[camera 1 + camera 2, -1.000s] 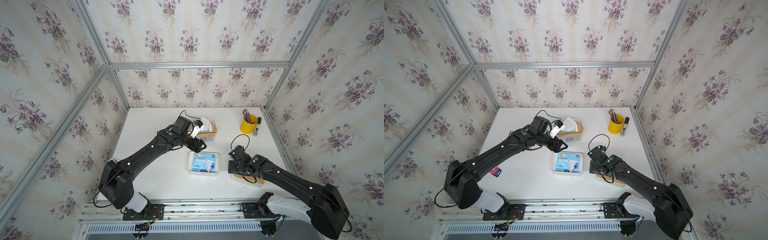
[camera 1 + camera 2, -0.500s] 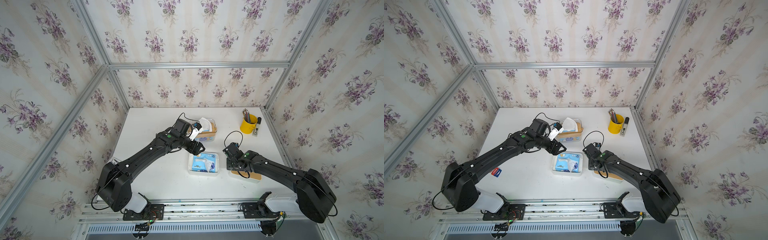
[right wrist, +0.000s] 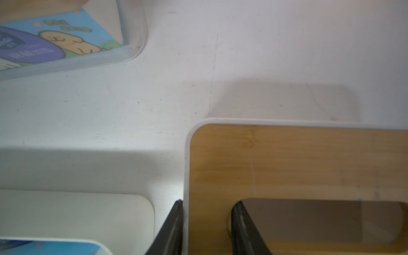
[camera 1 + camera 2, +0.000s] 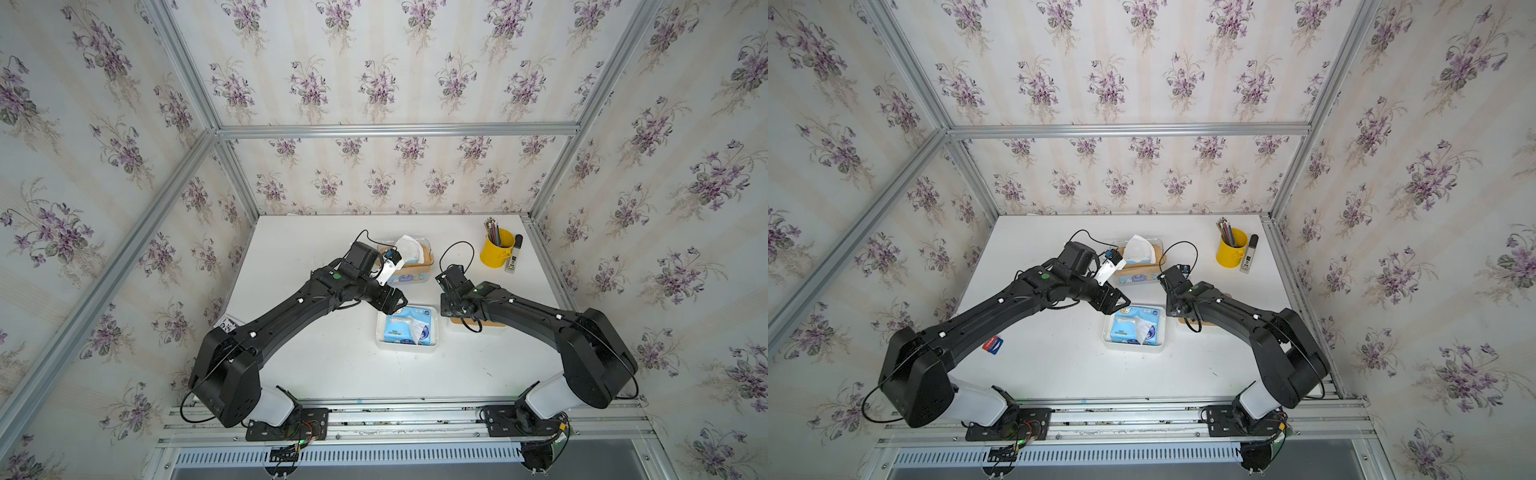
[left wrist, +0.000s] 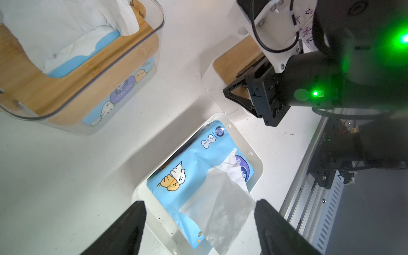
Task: Put the tissue paper into the tissue box
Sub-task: Move the box lid to the center of the board.
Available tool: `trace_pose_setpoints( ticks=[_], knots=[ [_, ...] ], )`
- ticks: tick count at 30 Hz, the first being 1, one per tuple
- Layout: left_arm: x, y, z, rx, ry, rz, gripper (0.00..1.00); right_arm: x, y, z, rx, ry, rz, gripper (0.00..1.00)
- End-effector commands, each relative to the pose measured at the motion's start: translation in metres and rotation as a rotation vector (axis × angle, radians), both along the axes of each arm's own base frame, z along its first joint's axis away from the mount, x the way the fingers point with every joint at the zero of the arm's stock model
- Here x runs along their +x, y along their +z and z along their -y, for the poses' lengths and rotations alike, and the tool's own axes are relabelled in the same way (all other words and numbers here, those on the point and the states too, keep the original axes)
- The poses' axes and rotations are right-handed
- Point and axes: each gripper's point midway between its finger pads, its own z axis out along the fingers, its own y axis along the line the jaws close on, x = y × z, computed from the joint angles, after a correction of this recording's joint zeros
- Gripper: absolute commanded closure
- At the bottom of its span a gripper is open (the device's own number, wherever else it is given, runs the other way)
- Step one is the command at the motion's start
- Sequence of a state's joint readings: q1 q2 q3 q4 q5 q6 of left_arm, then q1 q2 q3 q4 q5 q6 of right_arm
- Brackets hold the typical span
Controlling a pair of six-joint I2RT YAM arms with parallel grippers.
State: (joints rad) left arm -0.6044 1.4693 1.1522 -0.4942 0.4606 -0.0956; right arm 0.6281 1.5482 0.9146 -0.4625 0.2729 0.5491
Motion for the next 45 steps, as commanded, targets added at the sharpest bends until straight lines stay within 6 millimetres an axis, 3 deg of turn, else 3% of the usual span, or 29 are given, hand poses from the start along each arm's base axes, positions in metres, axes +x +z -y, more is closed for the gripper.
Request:
trace_pose_setpoints(
  ticks=[1, 6, 13, 18, 21, 22, 25, 27, 31, 35, 39, 45],
  knots=[
    [0.003, 0.003, 0.003, -0.018, -0.008, 0.024, 0.18, 0.002, 0.004, -0.006, 0.038, 0.001, 0.008, 0.74],
    [0.004, 0.002, 0.003, -0.015, -0.009, 0.020, 0.18, -0.002, 0.008, -0.010, 0.078, 0.006, 0.002, 0.75],
    [0.003, 0.001, 0.005, -0.020, -0.014, 0.015, 0.18, 0.001, 0.008, -0.021, 0.156, 0.042, -0.041, 0.46],
    [0.000, 0.000, 0.003, -0.016, -0.017, 0.010, 0.18, 0.003, 0.022, -0.027, 0.222, 0.120, -0.051, 0.38],
    [0.000, 0.001, 0.001, -0.013, -0.015, 0.017, 0.18, -0.004, 0.039, -0.016, 0.163, 0.159, -0.046, 0.36],
    [0.000, 0.002, 0.002, -0.012, -0.017, 0.019, 0.18, -0.004, 0.043, 0.001, 0.133, 0.121, -0.056, 0.35],
    [0.000, 0.004, 0.001, -0.016, -0.015, 0.024, 0.18, -0.023, 0.049, 0.027, 0.052, 0.080, -0.087, 0.34],
    [0.001, 0.004, 0.002, -0.017, -0.014, 0.026, 0.18, -0.039, 0.049, 0.033, 0.061, 0.068, -0.109, 0.34],
    [0.002, 0.006, 0.002, -0.018, -0.011, 0.030, 0.18, -0.068, 0.037, 0.013, 0.239, 0.092, -0.186, 0.39],
    [0.001, 0.007, 0.001, -0.019, -0.010, 0.030, 0.18, -0.080, 0.025, -0.010, 0.388, 0.131, -0.223, 0.42],
    [0.000, 0.007, 0.000, -0.016, -0.007, 0.030, 0.18, -0.069, 0.014, -0.020, 0.412, 0.148, -0.218, 0.42],
    [-0.003, 0.009, -0.004, -0.009, -0.006, 0.039, 0.18, -0.020, 0.019, -0.022, 0.394, 0.139, -0.106, 0.42]
  ],
)
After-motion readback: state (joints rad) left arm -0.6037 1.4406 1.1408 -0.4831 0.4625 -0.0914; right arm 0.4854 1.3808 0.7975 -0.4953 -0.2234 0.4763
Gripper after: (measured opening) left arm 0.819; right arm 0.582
